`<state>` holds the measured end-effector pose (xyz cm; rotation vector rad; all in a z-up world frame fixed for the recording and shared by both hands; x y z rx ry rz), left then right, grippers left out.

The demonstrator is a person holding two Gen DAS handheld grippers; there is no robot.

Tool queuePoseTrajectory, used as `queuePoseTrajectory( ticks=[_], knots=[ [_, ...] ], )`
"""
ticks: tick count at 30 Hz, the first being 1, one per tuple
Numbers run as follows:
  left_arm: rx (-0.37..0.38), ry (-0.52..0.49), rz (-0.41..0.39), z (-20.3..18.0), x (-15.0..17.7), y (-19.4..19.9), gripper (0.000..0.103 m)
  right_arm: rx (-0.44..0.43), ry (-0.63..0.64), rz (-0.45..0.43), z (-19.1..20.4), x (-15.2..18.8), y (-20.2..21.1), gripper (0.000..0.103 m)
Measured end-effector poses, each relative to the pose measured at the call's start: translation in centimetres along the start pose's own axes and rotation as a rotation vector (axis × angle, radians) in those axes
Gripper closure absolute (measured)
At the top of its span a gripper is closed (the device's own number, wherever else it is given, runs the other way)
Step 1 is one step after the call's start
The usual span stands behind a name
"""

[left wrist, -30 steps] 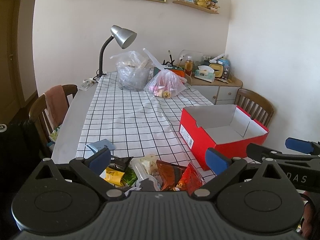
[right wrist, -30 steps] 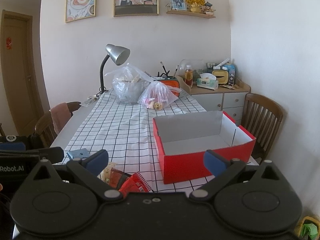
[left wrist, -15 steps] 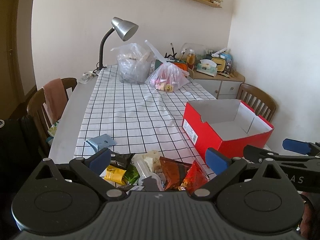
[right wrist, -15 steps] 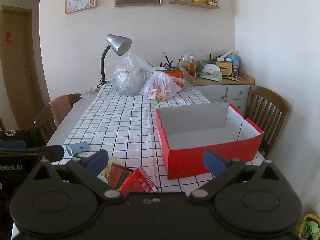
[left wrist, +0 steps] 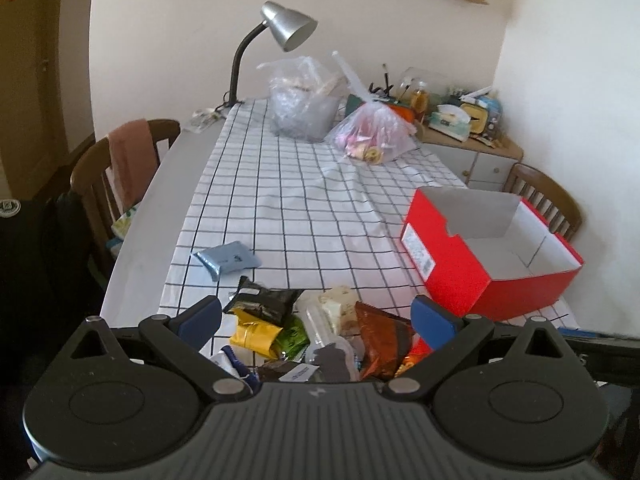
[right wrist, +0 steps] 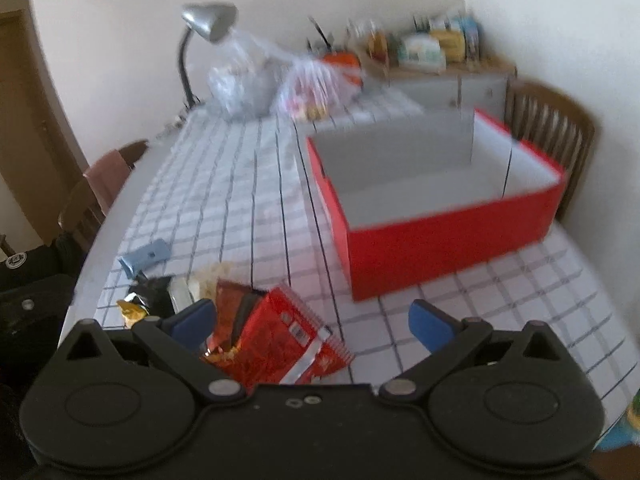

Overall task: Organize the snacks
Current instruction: 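Grasp the red chip bag from the snack pile with the right gripper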

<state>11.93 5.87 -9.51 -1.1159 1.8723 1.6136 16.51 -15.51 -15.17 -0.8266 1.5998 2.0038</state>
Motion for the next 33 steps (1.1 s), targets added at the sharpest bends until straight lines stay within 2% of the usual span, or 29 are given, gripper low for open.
queuePoseTrajectory(
  ticks=[3,7,16,23,28,33],
  knots=[
    [-0.016,0.0,0.016,0.2,0.5,-0.7,0.001,-0.034,-0.057,0.064,0.2,0.9,-2.0,0.0],
    [-0.031,0.003,0.035,0.6,0.9,-1.5,0.001,-0.078,-0.195,0.133,0.0,1.8,-4.2,0.0],
    [-0.042,0.006,0.077,1.4,1.4,-2.9,0.001,-0.12,-0.429,0.269,-1.2,3.8,-8.4,0.0],
    [-0.049,0.015,0.104,2.0,1.6,-3.5,0.002,-0.137,-0.469,0.319,-0.7,4.3,-9.8,0.001],
    [-0.048,0.01,0.114,1.8,1.8,-3.7,0.002,-0.167,-0.493,0.328,-0.5,4.4,-10.1,0.015],
    [-0.046,0.01,0.126,1.7,2.0,-3.9,0.002,-0.174,-0.495,0.318,-0.7,4.3,-9.8,0.02]
  ],
)
Point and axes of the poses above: each gripper's, at about its wrist camera, not at the fingertips, and y roughly against the way its jaws point, z to its left, x to its underside, the point moved 10 cm from there along -y, roughly the way its jaws point, and after that the axes turned 7 degrees about y, right-handed, at the moved point
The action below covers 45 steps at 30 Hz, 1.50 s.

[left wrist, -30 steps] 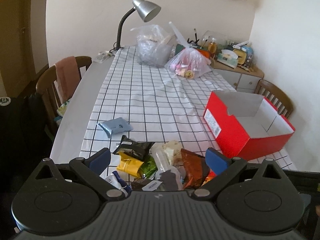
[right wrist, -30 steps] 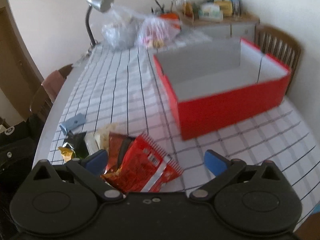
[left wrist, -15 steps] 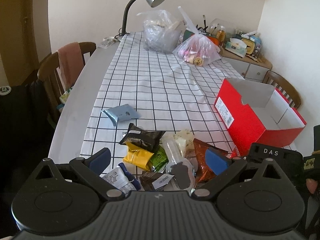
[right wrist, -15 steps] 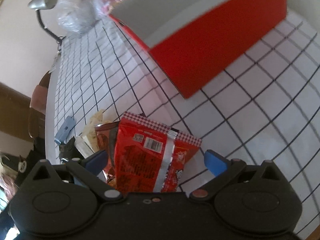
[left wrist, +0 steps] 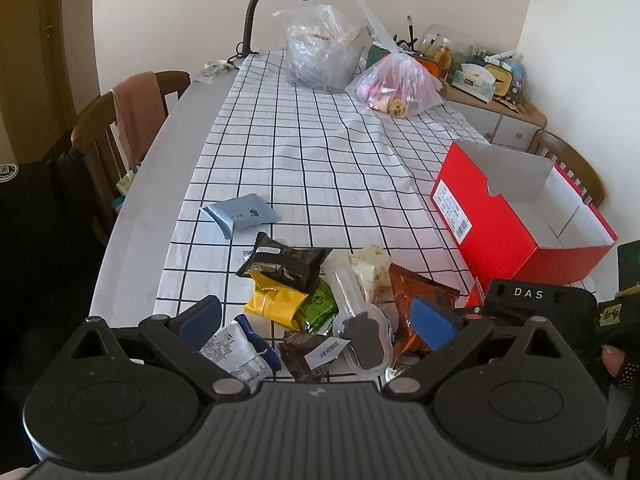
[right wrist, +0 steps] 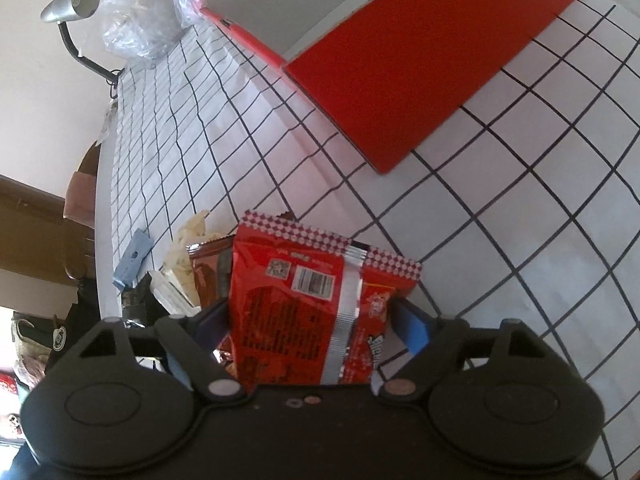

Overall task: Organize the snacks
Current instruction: 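Grasp the red chip bag from the snack pile with the right gripper, then grasp the small green-labelled bottle with the left gripper while the right gripper holds the red bag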

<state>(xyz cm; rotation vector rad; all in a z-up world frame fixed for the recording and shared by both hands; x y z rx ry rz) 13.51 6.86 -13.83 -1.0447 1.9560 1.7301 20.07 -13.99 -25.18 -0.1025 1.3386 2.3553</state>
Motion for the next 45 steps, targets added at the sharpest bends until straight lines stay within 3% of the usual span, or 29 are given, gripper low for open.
queuePoseTrajectory(
  ticks=[6,20,26,34,41,45],
  knots=[
    [0.009,-0.017,0.021,-0.8,0.8,-0.6,0.002,-0.028,0.009,-0.013,-0.2,-0.1,0.7,0.032],
    [0.062,-0.063,0.186,-4.8,5.4,-4.0,0.002,-0.043,0.097,-0.07,-2.2,-1.1,4.1,0.032],
    [0.054,-0.056,0.249,-5.9,7.5,-6.3,0.01,-0.028,0.145,-0.088,-3.8,-2.0,5.8,0.032],
    [0.004,-0.025,0.298,-7.2,8.6,-9.1,0.035,-0.01,0.18,-0.103,-5.0,-2.7,6.7,0.032],
    [-0.026,-0.021,0.291,-7.7,8.5,-9.6,0.044,-0.008,0.186,-0.106,-5.6,-2.9,6.9,0.032],
    [-0.045,-0.022,0.282,-7.5,8.5,-9.6,0.058,-0.008,0.19,-0.111,-5.5,-2.9,7.0,0.032]
  ],
)
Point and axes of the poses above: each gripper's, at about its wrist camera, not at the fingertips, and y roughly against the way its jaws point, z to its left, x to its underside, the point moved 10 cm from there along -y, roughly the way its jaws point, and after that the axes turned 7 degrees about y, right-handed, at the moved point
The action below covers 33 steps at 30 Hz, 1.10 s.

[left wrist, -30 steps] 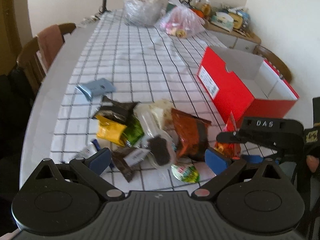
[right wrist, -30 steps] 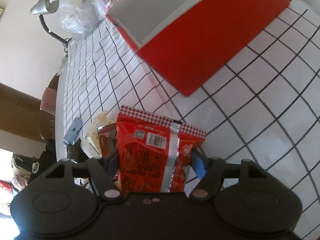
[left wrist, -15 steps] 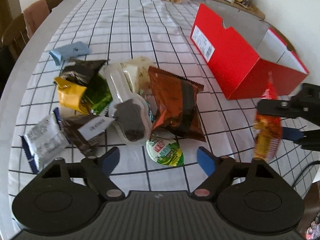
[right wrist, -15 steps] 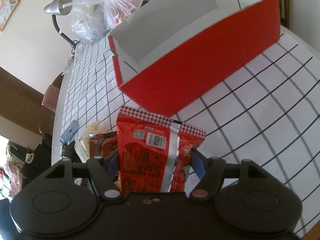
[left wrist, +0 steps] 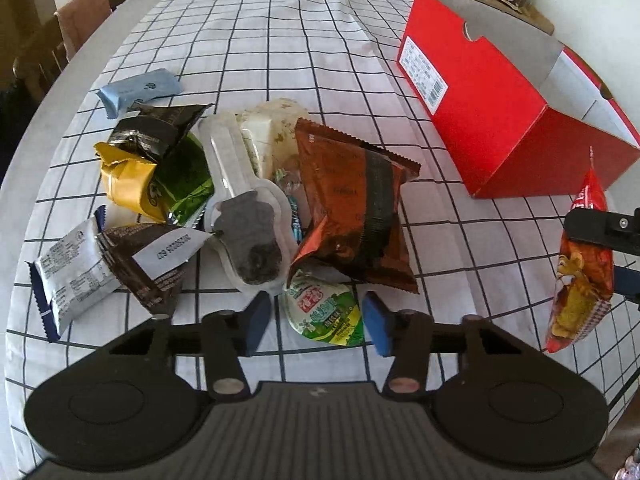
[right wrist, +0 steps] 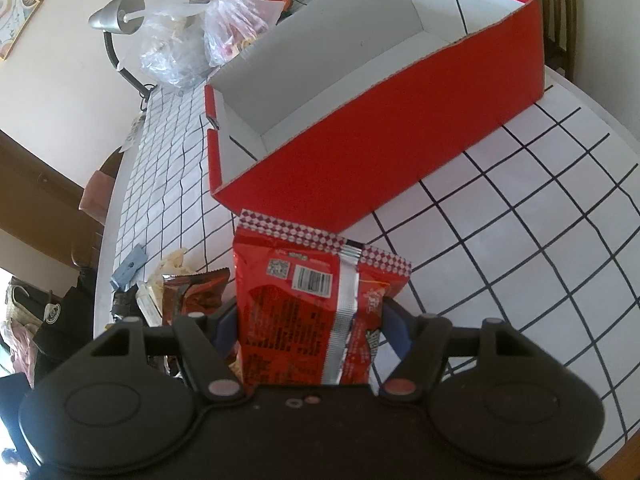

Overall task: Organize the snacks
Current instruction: 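Grasp the small green-labelled bottle with the left gripper while the right gripper holds the red bag, then carry the green bottle with the left gripper while the right gripper carries the red bag into the box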

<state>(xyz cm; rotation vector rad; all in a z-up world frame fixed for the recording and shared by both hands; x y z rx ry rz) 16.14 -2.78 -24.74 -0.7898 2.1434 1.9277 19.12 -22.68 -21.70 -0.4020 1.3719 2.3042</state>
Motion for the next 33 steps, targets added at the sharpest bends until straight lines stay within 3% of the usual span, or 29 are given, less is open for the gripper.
queuePoseTrajectory(
  ticks=[1,10,16,24,33],
  knots=[
    [0.001,0.002,-0.001,0.1,0.0,0.0,0.062,0.002,0.001,-0.001,0.0,0.0,0.1,0.032],
    [0.031,0.027,0.008,0.5,0.8,0.6,0.064,0.01,0.003,-0.024,-0.1,0.3,1.4,0.032],
    [0.073,0.051,-0.006,0.4,0.6,3.1,0.064,0.016,0.014,-0.059,0.1,0.2,3.2,0.032],
    [0.128,0.027,-0.093,-1.5,-1.6,7.6,0.064,0.027,0.081,-0.121,1.1,-1.5,6.3,0.032],
    [0.192,-0.04,-0.205,-6.1,-6.0,11.1,0.064,0.073,0.164,-0.195,1.1,-6.2,8.8,0.032]
  ],
)
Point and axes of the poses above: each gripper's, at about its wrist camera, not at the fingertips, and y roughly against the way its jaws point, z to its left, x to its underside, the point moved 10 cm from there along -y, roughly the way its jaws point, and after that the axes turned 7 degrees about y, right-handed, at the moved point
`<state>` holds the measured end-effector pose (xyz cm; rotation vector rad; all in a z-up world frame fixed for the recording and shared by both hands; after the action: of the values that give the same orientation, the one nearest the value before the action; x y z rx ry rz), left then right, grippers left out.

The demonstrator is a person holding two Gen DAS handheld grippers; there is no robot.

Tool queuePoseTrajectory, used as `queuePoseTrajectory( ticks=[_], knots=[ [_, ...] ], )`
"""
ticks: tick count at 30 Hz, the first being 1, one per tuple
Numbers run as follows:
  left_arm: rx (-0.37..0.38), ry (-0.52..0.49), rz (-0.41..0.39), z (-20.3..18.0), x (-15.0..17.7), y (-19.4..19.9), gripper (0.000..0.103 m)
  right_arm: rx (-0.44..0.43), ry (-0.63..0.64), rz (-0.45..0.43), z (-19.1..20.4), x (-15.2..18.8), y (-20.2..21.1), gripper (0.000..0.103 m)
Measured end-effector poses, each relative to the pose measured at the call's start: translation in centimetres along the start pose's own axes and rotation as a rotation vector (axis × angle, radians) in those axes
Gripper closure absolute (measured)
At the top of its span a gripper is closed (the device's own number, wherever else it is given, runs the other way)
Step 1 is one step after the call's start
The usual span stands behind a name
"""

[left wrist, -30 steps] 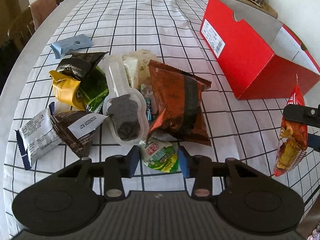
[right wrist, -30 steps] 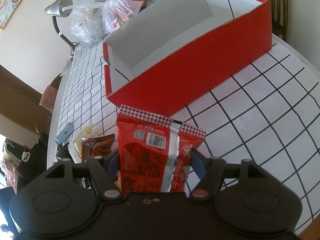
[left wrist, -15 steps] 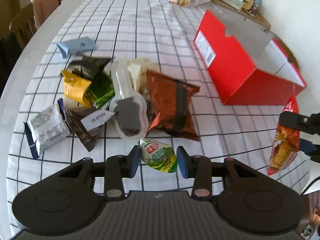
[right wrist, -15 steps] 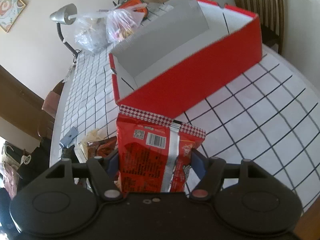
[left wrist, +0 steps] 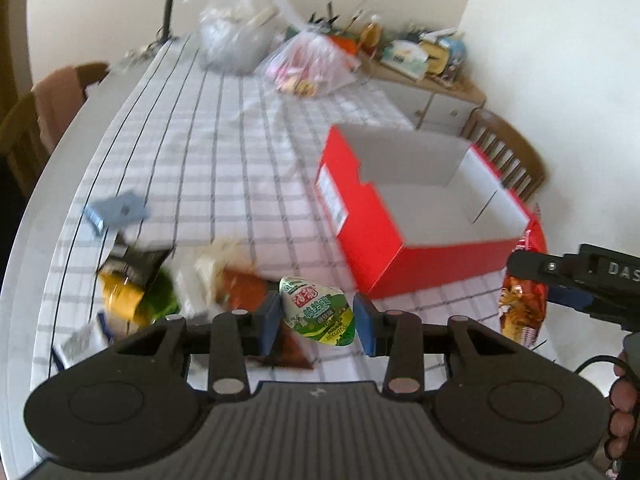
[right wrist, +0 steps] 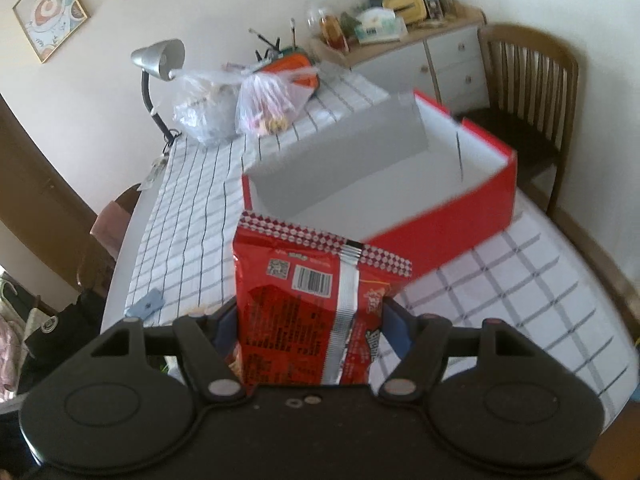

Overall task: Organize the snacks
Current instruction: 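Carry the green bottle with the left gripper while the right gripper carries the red bag into the box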

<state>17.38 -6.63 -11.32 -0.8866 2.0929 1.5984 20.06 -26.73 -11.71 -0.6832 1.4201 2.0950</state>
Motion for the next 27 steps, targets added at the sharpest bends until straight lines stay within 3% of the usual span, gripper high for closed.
queuePoseTrajectory(
  ticks=[12,27],
  knots=[
    [0.024,-0.047,-0.031,-6.2,-5.1,-3.2,0.064,0.008,0.157,-0.032,-3.0,-7.2,-1.1,0.032],
    [-0.044,-0.022,0.038,-11.2,-9.6,-12.2,0.064,-0.003,0.38,0.128,-8.4,-12.3,-9.9,0.032]
  ],
)
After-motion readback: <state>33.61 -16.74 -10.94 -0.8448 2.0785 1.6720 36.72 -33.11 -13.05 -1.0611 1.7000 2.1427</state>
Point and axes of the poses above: each gripper's, at about its wrist camera, not at the fingertips, and y roughly against the way its jaws point, z to its left, x to its underside, the point moved 10 cm from there along -y, roughly the way its jaws point, and after that the axes turned 7 degrees about y, right-handed, at the moved point
